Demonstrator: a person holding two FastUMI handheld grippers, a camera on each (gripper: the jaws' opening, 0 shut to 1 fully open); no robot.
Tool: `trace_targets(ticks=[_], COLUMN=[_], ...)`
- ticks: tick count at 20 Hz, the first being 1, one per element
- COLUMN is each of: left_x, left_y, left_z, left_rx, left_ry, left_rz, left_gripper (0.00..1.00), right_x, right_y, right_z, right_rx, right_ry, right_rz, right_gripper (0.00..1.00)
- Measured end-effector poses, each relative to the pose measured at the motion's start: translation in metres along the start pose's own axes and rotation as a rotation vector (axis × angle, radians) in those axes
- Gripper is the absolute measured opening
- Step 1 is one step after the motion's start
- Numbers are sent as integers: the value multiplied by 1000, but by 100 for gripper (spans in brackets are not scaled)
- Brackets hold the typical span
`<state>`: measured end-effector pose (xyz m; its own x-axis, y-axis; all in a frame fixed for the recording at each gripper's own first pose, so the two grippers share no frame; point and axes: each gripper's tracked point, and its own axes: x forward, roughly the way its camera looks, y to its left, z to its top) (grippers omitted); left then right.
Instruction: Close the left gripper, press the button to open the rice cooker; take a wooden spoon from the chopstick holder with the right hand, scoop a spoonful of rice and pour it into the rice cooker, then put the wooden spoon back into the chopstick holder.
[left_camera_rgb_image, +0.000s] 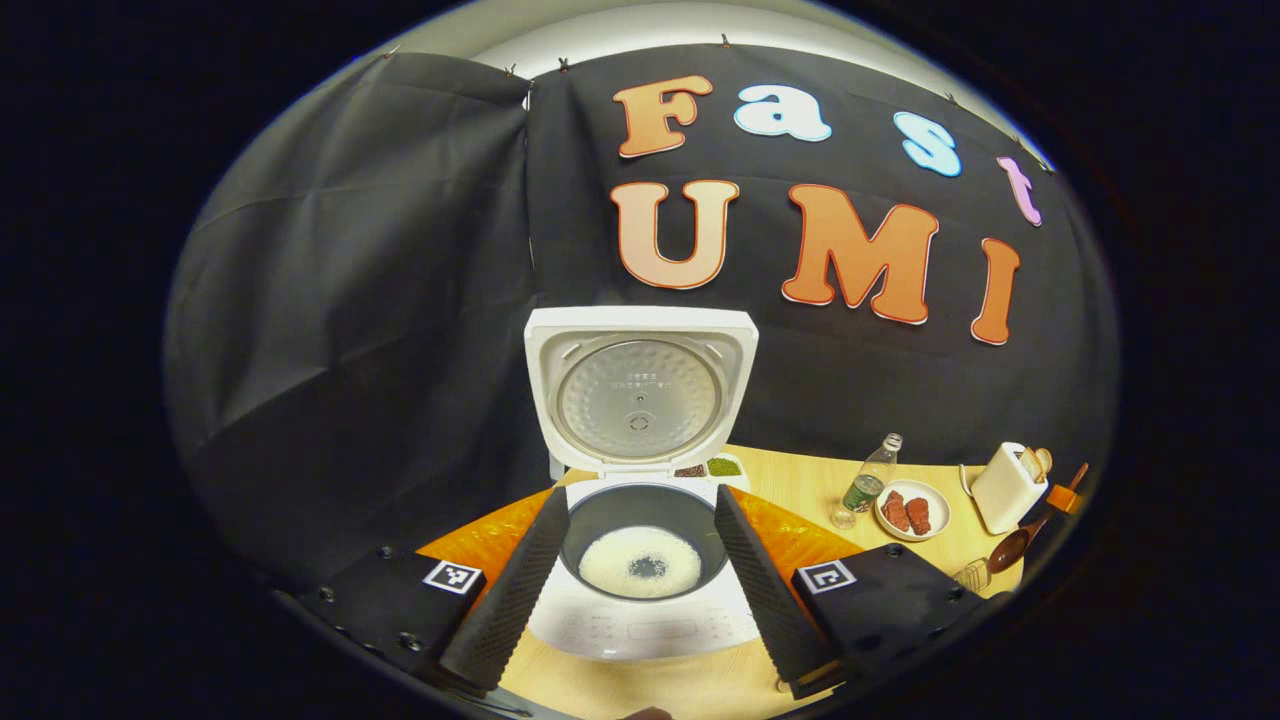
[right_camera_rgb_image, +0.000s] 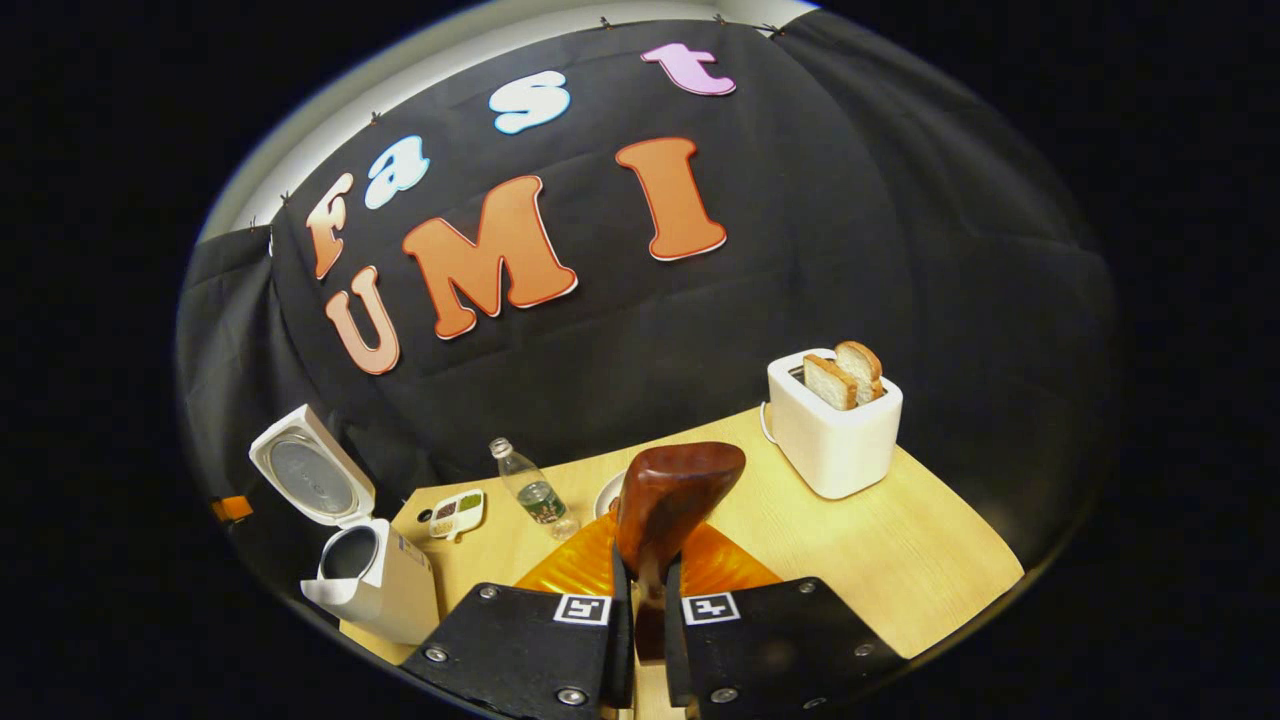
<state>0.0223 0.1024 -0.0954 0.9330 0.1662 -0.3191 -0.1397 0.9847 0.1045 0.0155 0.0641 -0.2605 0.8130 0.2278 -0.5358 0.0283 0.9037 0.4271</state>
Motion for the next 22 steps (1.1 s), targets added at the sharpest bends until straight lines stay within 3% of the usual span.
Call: trace_targets(ticks=[13,20,22], left_x=[-25,-17,-14], left_y=[1,-25,-34], left_z=[1,10,14], left_rx=[25,43,50], left_ry=[-7,-21,-27], left_rz=[94,41,15], left_gripper=[98,99,99], right_x=[49,48,45], right_y=[-40,-50,-56], right_z=[-70,-99,-106], right_rx=[65,123,106], right_ry=[113,184,221], right_rz=[40,38,8], right_gripper=[18,23,25])
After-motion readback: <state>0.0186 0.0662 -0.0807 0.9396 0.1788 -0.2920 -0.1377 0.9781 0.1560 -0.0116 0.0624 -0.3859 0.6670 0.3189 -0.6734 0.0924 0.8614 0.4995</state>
